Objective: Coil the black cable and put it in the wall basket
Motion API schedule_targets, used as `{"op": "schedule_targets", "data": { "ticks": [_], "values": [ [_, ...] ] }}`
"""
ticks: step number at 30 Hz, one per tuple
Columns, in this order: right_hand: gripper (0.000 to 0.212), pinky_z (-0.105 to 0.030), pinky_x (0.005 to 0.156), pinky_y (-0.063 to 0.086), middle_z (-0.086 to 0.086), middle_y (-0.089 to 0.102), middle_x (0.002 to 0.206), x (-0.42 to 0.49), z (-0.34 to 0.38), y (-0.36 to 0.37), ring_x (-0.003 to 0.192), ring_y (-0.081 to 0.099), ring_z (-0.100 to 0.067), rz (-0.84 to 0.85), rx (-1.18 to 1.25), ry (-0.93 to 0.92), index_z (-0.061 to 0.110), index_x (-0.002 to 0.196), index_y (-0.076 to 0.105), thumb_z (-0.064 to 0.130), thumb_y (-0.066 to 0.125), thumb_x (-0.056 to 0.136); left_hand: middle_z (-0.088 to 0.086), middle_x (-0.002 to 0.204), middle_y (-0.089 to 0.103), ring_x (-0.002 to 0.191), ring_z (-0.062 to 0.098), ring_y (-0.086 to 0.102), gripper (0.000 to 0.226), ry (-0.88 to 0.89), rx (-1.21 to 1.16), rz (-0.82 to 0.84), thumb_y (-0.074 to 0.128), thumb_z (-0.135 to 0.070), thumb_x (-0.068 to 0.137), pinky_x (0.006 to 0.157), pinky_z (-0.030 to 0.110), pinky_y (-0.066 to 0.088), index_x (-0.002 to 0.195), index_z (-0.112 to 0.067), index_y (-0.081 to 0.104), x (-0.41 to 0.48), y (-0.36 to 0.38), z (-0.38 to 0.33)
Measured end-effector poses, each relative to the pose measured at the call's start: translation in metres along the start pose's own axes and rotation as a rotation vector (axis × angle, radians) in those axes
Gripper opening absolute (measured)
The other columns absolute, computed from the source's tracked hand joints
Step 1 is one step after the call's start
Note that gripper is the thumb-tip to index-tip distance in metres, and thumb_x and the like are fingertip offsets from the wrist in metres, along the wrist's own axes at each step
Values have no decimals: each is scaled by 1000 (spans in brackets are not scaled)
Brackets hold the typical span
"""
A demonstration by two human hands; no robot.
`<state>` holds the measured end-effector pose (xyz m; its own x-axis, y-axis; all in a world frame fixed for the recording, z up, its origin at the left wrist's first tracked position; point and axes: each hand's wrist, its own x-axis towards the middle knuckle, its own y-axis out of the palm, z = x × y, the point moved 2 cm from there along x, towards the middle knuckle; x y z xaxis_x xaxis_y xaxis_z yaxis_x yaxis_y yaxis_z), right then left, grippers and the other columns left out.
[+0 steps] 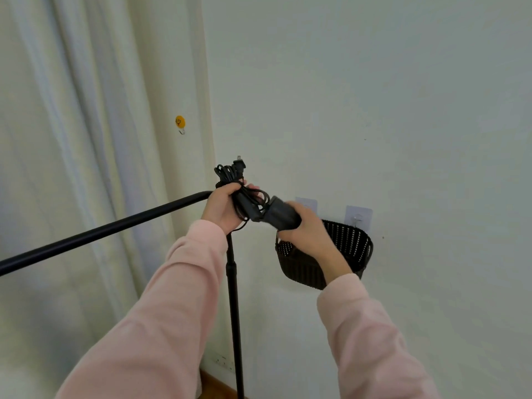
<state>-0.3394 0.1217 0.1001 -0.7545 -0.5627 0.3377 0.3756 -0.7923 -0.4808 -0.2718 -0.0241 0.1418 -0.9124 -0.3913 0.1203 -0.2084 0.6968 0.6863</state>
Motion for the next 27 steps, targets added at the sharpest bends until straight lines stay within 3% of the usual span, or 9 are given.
{"op": "schedule_targets", "data": {
  "ticks": [3,6,8,10,13,17,19,22,27],
  "values": [
    [60,-31,81,49,-11,53,111,1,5,-29,94,57,-25,-149,-156,-28,23,125,53,3,66,70,7,64,66,61,18,65,25,-43,79,-30,33,-7,95,72,32,50,76,-10,49,9,3,9],
    [60,-35,86,49,-11,58,114,-4,3,-56,100,58,-28,-150,-289,43,22,128,51,5,67,73,5,77,54,71,19,55,17,17,354,-92,41,-3,94,66,34,48,84,-11,53,26,9,31],
    [57,-38,89,50,-11,61,115,-11,-6,-69,104,58,-29,-70,-377,160,16,127,52,4,68,73,10,83,58,77,24,56,11,118,777,-67,48,-3,91,70,33,48,99,-5,55,35,17,48],
    [54,-40,89,51,-14,61,113,-15,-18,-74,106,57,-31,-14,-429,267,10,124,54,5,68,72,18,105,62,98,29,58,28,156,1285,-3,53,-8,88,85,34,45,115,0,53,42,23,68],
    [52,-35,82,48,-14,59,112,-13,-37,-71,108,56,-32,-19,-492,355,9,121,52,10,68,72,20,122,58,113,36,54,33,59,1795,91,53,-16,87,94,38,44,117,-2,54,46,29,102],
    [14,-32,72,47,-10,56,87,-6,-53,-55,88,57,-28,-50,-597,364,8,84,51,12,61,75,14,126,47,119,34,42,36,20,2304,33,51,-33,90,96,37,39,117,-10,56,46,31,121],
    [22,-30,68,44,-5,49,74,-2,-60,-45,81,55,-27,-50,-646,371,13,65,39,11,56,79,14,127,49,119,32,45,31,57,2342,6,47,-24,92,96,37,40,117,-8,57,46,32,126],
    [33,-36,81,44,-7,48,78,0,-73,-34,98,59,-32,-15,-645,405,16,60,29,4,49,83,16,126,55,115,32,54,30,24,2281,32,40,-4,92,92,37,45,118,-2,55,45,34,137],
    [13,-35,85,45,-20,62,112,-2,-82,-31,109,55,-34,-6,-598,446,6,84,54,1,42,86,19,125,56,113,32,54,29,-33,1962,91,41,-11,93,92,38,43,115,2,54,49,41,137]
  ]
}}
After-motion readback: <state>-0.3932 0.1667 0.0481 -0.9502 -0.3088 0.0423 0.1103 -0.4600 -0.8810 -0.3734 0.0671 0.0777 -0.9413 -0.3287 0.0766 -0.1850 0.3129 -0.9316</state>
